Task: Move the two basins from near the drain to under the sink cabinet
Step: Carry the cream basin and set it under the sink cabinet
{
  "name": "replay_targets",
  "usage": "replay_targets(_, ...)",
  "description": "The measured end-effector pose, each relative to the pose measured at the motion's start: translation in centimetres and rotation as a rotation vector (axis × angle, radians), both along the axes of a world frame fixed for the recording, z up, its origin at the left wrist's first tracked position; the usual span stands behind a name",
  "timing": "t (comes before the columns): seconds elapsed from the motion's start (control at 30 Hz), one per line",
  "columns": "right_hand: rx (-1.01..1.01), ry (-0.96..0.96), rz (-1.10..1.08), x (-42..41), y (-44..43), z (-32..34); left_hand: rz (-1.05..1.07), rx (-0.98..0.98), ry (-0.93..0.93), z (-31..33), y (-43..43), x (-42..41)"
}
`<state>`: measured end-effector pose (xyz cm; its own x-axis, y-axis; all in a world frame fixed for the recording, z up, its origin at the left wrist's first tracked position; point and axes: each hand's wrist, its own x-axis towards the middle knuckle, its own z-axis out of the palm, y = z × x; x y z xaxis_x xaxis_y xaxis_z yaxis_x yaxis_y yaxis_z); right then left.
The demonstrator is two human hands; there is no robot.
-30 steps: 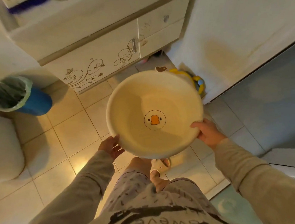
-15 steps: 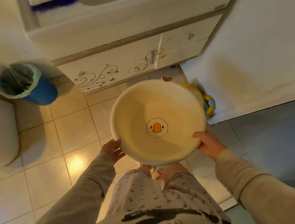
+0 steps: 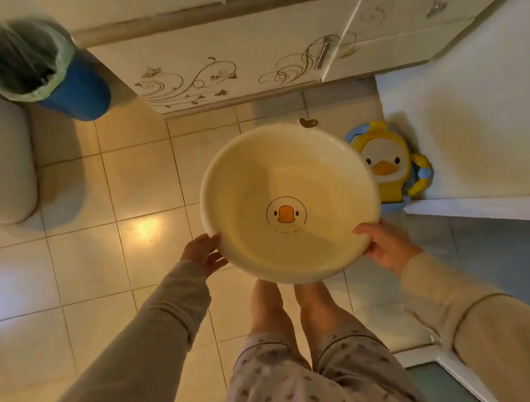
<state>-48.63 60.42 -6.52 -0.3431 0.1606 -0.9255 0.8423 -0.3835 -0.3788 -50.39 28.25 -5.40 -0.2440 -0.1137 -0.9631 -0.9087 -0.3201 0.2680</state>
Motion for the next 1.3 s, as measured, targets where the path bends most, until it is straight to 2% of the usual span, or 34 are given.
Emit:
replay_targets(0.17,0.009,-0.051,0.025,-2.1,-0.3,-6.8,0.014,-0.016,-0.005,-5.8,-0.2,-1.3)
replay_targets(0.37,0.066,-0.082,0.048,-4.9,-0.7,-19.6,0.016,0.009,0.006,-18.1,-0.3,-3.3)
replay_targets(0.6,0.048,0.058,0.114,-12.1,0.2,-35.4,0.035,0.02,0.101,-33.8,0.1,-9.1)
replay_targets(0.8,0.109,0.146,0.065,-22.1,1.2,-45.6,-0.072,0.036,0.277,-43.8,0.7,-17.8)
replay_targets(1.0,0.097,0.302,0.029,-30.0,1.7,-49.7,-0.079,0.014,0.395,-48.4,1.5,-25.2)
replay_targets(1.17,0.091,0.351,0.049,-34.0,1.7,-49.8,-0.056,-0.033,0.458,-48.8,2.2,-29.6)
replay_targets(1.3,0.043,0.383,-0.063,-34.8,1.5,-49.1,0.035,0.005,0.488,-48.2,2.9,-30.5)
